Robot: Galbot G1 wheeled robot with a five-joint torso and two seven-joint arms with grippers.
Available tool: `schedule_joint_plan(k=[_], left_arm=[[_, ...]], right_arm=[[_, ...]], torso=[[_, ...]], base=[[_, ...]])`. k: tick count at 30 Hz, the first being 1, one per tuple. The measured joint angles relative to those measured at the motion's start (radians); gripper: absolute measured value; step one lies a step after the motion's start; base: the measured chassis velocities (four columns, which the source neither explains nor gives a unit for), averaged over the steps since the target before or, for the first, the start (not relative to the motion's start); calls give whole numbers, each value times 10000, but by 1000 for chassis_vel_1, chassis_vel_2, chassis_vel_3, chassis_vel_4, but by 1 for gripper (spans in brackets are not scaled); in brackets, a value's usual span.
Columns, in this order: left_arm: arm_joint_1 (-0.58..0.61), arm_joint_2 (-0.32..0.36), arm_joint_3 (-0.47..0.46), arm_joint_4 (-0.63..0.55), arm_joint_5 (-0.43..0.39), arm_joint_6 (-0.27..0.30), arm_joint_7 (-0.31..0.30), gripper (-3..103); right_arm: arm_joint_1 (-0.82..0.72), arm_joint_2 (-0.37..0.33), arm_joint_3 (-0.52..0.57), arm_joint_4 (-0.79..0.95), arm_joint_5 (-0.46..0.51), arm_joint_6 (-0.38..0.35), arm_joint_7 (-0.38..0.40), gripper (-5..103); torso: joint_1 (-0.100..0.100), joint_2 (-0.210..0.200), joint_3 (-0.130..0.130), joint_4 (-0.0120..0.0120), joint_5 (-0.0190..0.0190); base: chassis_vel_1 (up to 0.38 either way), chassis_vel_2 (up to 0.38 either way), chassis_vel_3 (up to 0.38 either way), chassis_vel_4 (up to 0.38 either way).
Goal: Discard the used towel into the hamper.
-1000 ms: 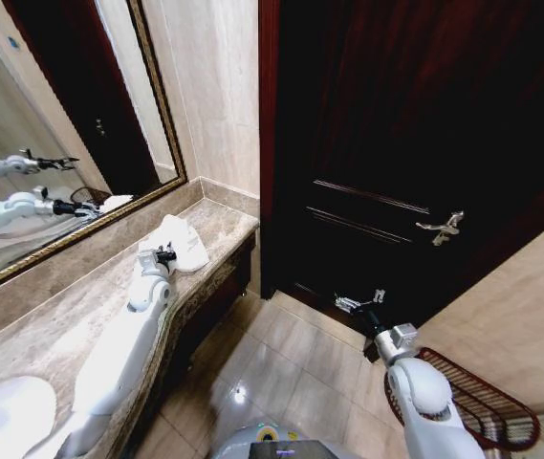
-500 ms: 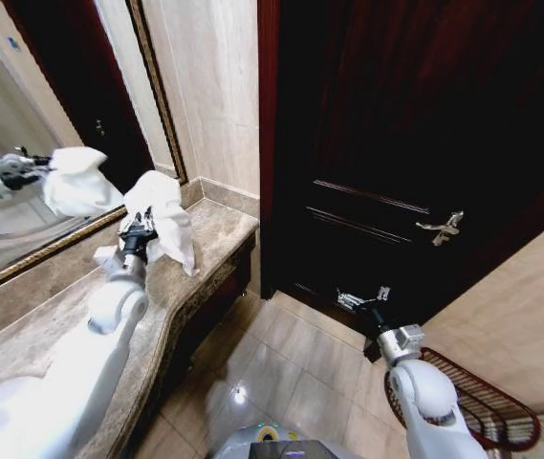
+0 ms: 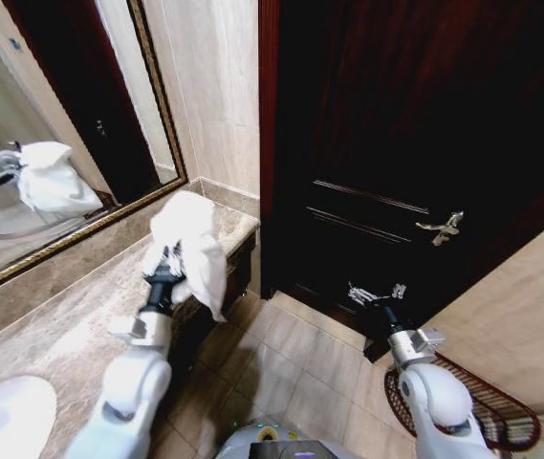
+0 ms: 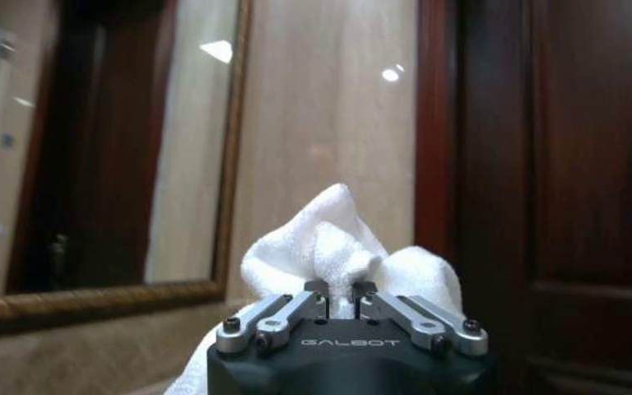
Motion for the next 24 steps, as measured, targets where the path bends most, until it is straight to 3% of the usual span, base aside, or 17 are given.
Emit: schedule_joint_plan(k=[3, 24], left_arm=[[142, -52, 78, 529, 359, -320, 131, 11], [232, -44, 113, 423, 687, -388, 99, 11]], right_arm=[[-120, 41, 65, 292, 95, -46, 2, 100], [-28, 105, 36, 301, 251, -264, -522, 100]], torso=[[1, 0, 1, -2, -1], [2, -2, 1, 0, 0]], base=[[0, 0, 0, 0], [0, 0, 0, 0]])
